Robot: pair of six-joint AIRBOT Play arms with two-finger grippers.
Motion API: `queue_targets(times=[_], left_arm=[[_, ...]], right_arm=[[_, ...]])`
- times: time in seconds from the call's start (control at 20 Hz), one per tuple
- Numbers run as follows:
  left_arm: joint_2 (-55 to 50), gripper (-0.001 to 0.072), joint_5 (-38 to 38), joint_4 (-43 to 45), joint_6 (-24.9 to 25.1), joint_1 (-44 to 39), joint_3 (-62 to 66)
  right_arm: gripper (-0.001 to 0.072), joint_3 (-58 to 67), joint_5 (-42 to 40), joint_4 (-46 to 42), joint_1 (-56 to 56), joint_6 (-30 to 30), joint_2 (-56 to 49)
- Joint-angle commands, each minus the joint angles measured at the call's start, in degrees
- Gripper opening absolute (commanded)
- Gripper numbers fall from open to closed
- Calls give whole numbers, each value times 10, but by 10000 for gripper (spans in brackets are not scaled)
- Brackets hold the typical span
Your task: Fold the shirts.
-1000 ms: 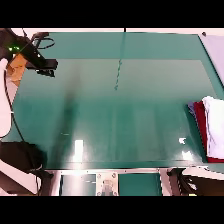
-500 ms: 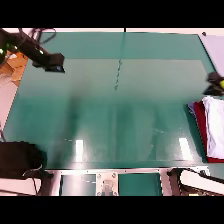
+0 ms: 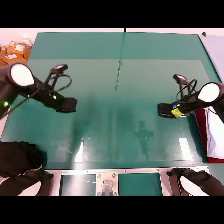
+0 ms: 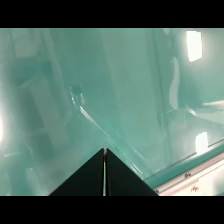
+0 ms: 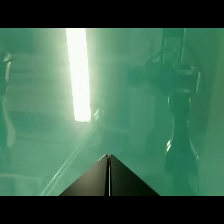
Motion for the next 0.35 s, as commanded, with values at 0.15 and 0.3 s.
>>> queue_targets(times=[0.15,0.3], left_arm=[[29,31,15,1,-9,-8,-42],[29,31,15,1,-9,-8,-42]], right_arm=[[15,-25,-22,10,33,-1,15],[15,-25,-22,10,33,-1,15]])
